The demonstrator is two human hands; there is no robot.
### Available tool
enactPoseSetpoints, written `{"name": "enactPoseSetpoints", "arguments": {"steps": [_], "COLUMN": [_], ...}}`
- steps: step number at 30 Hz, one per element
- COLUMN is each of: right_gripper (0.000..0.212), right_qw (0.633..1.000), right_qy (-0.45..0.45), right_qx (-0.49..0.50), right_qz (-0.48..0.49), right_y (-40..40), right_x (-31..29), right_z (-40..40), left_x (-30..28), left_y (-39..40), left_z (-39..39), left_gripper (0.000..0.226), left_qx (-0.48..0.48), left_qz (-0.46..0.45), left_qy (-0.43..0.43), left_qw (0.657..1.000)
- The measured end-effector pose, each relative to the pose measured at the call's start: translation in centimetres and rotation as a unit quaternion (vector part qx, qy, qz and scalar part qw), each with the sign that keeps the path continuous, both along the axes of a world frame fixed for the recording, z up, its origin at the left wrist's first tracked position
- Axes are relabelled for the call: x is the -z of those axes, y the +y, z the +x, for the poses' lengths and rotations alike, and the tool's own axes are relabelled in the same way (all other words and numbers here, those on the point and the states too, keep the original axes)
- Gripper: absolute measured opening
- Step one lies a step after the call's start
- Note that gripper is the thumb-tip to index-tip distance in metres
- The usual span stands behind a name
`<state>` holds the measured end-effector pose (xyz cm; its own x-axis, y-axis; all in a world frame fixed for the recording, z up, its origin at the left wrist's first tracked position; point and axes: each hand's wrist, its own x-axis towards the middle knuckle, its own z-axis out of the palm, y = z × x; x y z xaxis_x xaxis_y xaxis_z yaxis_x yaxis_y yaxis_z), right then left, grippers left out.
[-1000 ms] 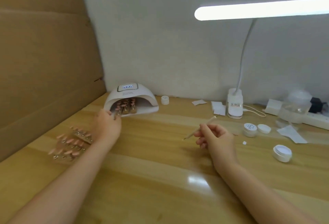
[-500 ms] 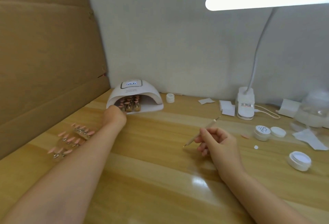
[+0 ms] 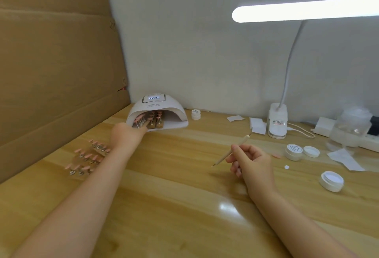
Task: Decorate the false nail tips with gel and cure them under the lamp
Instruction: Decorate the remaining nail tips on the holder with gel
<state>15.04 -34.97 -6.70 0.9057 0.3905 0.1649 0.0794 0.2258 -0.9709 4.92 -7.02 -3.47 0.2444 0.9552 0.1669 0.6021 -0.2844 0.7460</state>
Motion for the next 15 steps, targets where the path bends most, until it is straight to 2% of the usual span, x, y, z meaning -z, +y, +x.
{"name": "enactPoseSetpoints", "arguments": {"steps": [2,4,7,10,15], "right_gripper": [0.011,0.011,0.011,0.012,0.015], "right_qw": [1.000,1.000,1.000,1.000,0.998], "right_qy": [0.004,0.006,0.003,-0.003,-0.042], "right_qx": [0.001,0.001,0.000,0.001,0.023], "right_qz": [0.004,0.007,0.011,-0.005,-0.030], "right_y": [-0.2,-0.4,-0.8,-2.0,-6.6], "right_x": [0.0,0.0,-0.2,-0.8,-2.0], "right_z": [0.0,-0.1,-0.2,0.1,1.3], "left_x": [-0.5,-0.6,-0.9,-1.7,-2.0], "left_y": [-1.0,-1.8,-3.7,-6.3,-12.8], "left_z": [-1.4,-2.6,-3.6,-2.5,1.6], "left_gripper": [0.047,0.038,0.029,0.014,0.014], "left_qx": [0.001,0.013,0.053,0.135,0.310], "left_qz": [0.020,0.042,0.067,0.042,0.017], "left_qy": [0.025,0.045,0.020,-0.036,-0.094], "left_qw": [1.000,0.998,0.996,0.989,0.946]}}
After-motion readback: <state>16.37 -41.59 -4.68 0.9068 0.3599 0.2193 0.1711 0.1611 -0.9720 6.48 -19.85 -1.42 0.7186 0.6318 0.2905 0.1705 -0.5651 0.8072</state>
